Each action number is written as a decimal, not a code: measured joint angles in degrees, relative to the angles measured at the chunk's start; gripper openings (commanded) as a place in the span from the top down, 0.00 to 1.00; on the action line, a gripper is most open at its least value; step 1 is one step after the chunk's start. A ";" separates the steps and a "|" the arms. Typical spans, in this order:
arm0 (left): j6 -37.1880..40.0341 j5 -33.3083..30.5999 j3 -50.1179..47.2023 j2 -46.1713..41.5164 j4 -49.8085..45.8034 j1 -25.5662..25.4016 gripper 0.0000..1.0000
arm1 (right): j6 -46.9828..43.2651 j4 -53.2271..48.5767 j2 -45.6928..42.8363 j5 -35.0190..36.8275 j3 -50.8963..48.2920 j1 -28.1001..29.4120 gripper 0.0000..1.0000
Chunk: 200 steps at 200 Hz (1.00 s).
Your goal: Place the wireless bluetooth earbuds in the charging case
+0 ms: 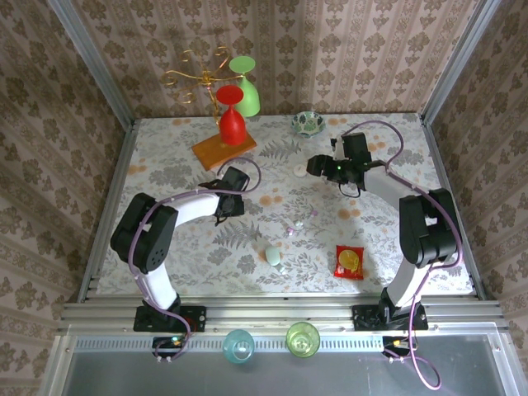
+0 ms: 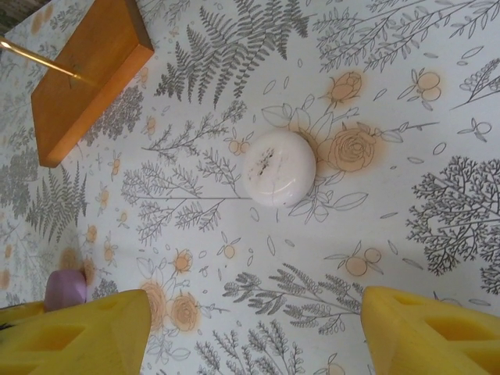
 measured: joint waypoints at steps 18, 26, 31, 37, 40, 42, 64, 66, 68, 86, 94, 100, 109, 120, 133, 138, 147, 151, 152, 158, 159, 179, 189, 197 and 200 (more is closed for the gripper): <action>2.69 0.55 -0.35 -0.87 0.72 0.00 0.68 | 0.15 0.00 -1.36 -0.90 -0.87 0.00 0.28; 4.39 1.01 -0.94 -1.97 1.62 0.00 0.67 | 0.39 -0.02 -2.16 -1.42 -1.31 0.00 0.28; 5.75 1.44 -1.49 -3.06 2.36 0.00 0.67 | 0.68 0.00 -2.71 -1.90 -1.55 0.00 0.28; 7.61 2.25 -2.34 -4.59 3.48 0.00 0.68 | 1.09 0.07 -3.50 -2.51 -1.88 0.00 0.28; 8.39 2.60 -2.78 -5.29 4.09 0.00 0.68 | 1.25 0.09 -3.82 -2.82 -2.03 0.00 0.28; 9.09 2.89 -3.06 -5.90 4.48 0.00 0.68 | 1.38 0.09 -4.13 -3.13 -2.12 0.00 0.28; 17.25 7.54 -4.96 -11.76 8.48 0.00 0.71 | 4.24 0.24 -7.02 -6.16 -3.13 0.00 0.26; 17.77 7.93 -5.01 -12.02 8.74 0.00 0.71 | 4.52 0.24 -7.21 -6.47 -3.15 0.00 0.26; 18.56 8.52 -5.01 -12.41 9.16 0.00 0.71 | 4.61 0.24 -7.34 -6.67 -3.15 0.00 0.26; 26.25 14.82 -4.92 -14.34 12.24 0.00 0.75 | 7.56 0.22 -8.72 -9.86 -3.15 -0.04 0.26; 29.57 18.16 -4.76 -14.47 13.18 0.00 0.77 | 8.72 0.22 -9.01 -11.45 -3.15 -0.07 0.26; 31.76 20.57 -4.72 -14.47 13.70 0.00 0.77 | 9.73 0.22 -9.11 -12.98 -3.15 -0.07 0.26; 35.04 24.28 -4.72 -14.43 14.32 -0.07 0.77 | 11.34 0.31 -9.16 -15.37 -3.15 -0.07 0.27; 38.32 28.11 -4.72 -14.43 15.30 -0.24 0.77 | 13.46 0.72 -9.16 -18.58 -3.19 -0.07 0.28; 41.68 32.20 -4.72 -14.43 16.87 -0.68 0.77 | 16.11 1.86 -9.16 -22.60 -3.21 -0.02 0.29; 42.97 33.51 -4.72 -14.43 17.31 -0.87 0.77 | 16.90 2.40 -9.16 -23.96 -3.26 0.09 0.29; 45.11 35.82 -4.72 -14.43 18.18 -1.27 0.77 | 18.32 3.10 -9.16 -26.08 -3.32 0.39 0.29; 46.03 36.81 -4.72 -14.43 18.49 -1.55 0.77 | 18.88 3.30 -9.16 -26.82 -3.37 0.57 0.29; 46.18 36.96 -4.72 -14.43 18.51 -1.60 0.77 | 19.02 3.34 -9.16 -27.08 -3.39 0.68 0.29; 47.39 38.25 -4.72 -14.43 18.86 -1.92 0.77 | 19.63 3.65 -9.14 -28.09 -3.43 1.09 0.29; 47.47 38.38 -4.72 -14.43 18.91 -1.97 0.77 | 19.67 3.67 -9.14 -28.17 -3.43 1.18 0.29; 50.16 41.86 -4.70 -14.43 19.69 -2.71 0.77 | 21.03 3.93 -8.98 -30.73 -3.52 3.67 0.30; 50.80 43.04 -4.70 -14.43 20.28 -2.80 0.77 | 21.53 4.02 -8.79 -31.52 -3.52 5.01 0.31; 51.21 43.78 -4.70 -14.43 20.92 -2.80 0.77 | 21.92 4.13 -8.48 -32.04 -3.54 5.90 0.32; 51.25 44.00 -4.70 -14.43 21.14 -2.80 0.77 | 21.94 4.13 -8.35 -32.20 -3.54 6.23 0.32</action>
